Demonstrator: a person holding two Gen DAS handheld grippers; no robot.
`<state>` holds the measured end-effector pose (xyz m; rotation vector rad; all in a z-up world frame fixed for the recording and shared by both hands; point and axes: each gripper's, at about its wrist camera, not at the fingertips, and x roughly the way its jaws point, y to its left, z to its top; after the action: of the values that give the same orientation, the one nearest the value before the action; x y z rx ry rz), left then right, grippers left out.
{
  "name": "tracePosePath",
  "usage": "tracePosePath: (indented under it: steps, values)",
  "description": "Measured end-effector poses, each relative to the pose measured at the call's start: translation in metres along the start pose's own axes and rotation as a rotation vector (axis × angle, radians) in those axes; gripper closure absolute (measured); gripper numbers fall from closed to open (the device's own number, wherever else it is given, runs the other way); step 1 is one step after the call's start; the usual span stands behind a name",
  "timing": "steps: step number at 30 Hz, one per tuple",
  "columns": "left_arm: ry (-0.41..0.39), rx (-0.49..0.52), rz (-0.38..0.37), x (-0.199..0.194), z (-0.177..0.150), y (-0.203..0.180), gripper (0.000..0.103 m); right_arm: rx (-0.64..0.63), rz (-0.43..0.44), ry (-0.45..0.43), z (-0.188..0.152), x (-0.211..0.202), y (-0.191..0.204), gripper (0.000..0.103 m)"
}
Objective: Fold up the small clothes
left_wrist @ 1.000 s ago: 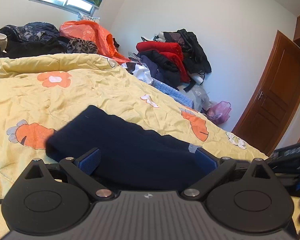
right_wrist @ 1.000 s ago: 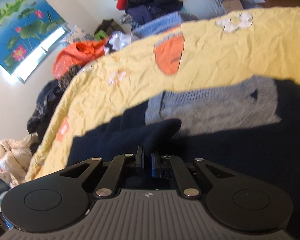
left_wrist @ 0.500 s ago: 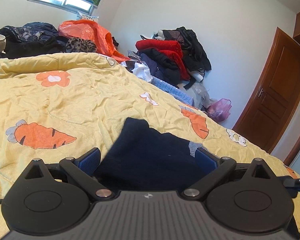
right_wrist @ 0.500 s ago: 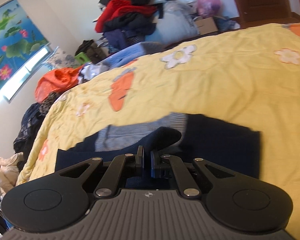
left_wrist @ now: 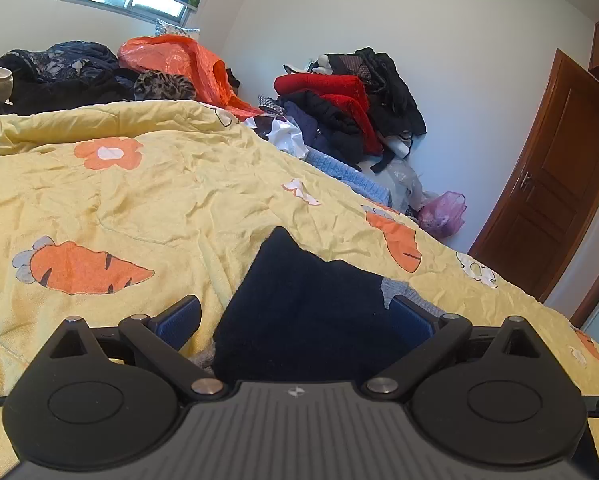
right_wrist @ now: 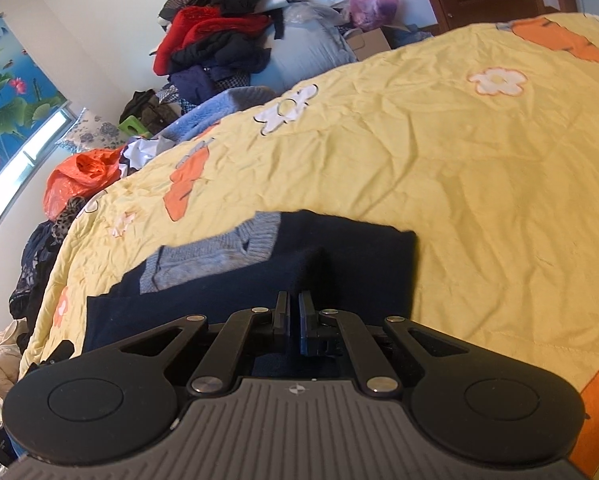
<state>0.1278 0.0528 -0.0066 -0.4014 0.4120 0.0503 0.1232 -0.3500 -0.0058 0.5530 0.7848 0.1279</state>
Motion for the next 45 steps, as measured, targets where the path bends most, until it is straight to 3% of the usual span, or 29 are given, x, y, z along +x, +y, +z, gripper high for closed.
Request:
tracePosePath:
  steps: [3, 5, 7, 9, 15, 18, 24, 33, 36, 37, 39, 42, 45]
  values:
    - [0.001, 0.001, 0.002, 0.0, 0.0, 0.0, 0.002, 0.038, 0.024, 0.024, -0.002, 0.004, -0.005, 0.087]
    - [0.002, 0.001, 0.003, 0.0, 0.0, 0.0, 0.002, 0.125, 0.05, 0.051, -0.002, 0.008, -0.013, 0.078]
    - [0.002, 0.001, 0.003, 0.0, 0.0, 0.0, 0.002, 0.181, 0.072, 0.032, -0.002, 0.009, -0.02, 0.06]
    - [0.002, 0.001, 0.003, 0.0, 0.0, 0.0, 0.002, 0.189, 0.073, 0.013, -0.002, 0.009, -0.021, 0.052]
    - [0.007, 0.002, 0.005, 0.001, 0.0, 0.0, 0.002, 0.083, 0.045, 0.041, -0.01, 0.024, 0.0, 0.052]
    - [0.012, -0.001, 0.007, 0.001, 0.0, 0.0, 0.002, -0.002, 0.027, 0.071, -0.012, 0.027, 0.012, 0.088]
    - [0.015, -0.002, 0.006, 0.002, 0.0, 0.001, 0.002, -0.034, 0.052, -0.009, -0.001, 0.002, 0.014, 0.089]
    - [0.024, 0.004, 0.013, 0.003, 0.0, 0.0, 0.002, -0.048, -0.038, 0.009, -0.02, 0.01, -0.01, 0.089]
    - [0.075, 0.012, 0.04, 0.009, 0.002, -0.003, 0.002, -0.044, -0.054, 0.006, -0.021, 0.01, -0.007, 0.088]
    - [0.1, 0.033, 0.044, 0.01, 0.004, -0.006, 0.002, -0.029, -0.067, 0.011, -0.018, 0.009, -0.005, 0.086]
    - [0.106, 0.092, 0.04, 0.009, 0.009, -0.017, 0.002, -0.031, -0.126, -0.036, -0.013, -0.001, 0.003, 0.068]
    - [0.114, 0.183, -0.012, 0.016, 0.021, -0.044, 0.002, -0.148, -0.171, -0.19, -0.009, -0.017, 0.029, 0.067]
    - [0.187, 0.35, -0.047, 0.043, 0.023, -0.08, 0.002, -0.211, -0.15, -0.183, -0.003, -0.004, 0.05, 0.058]
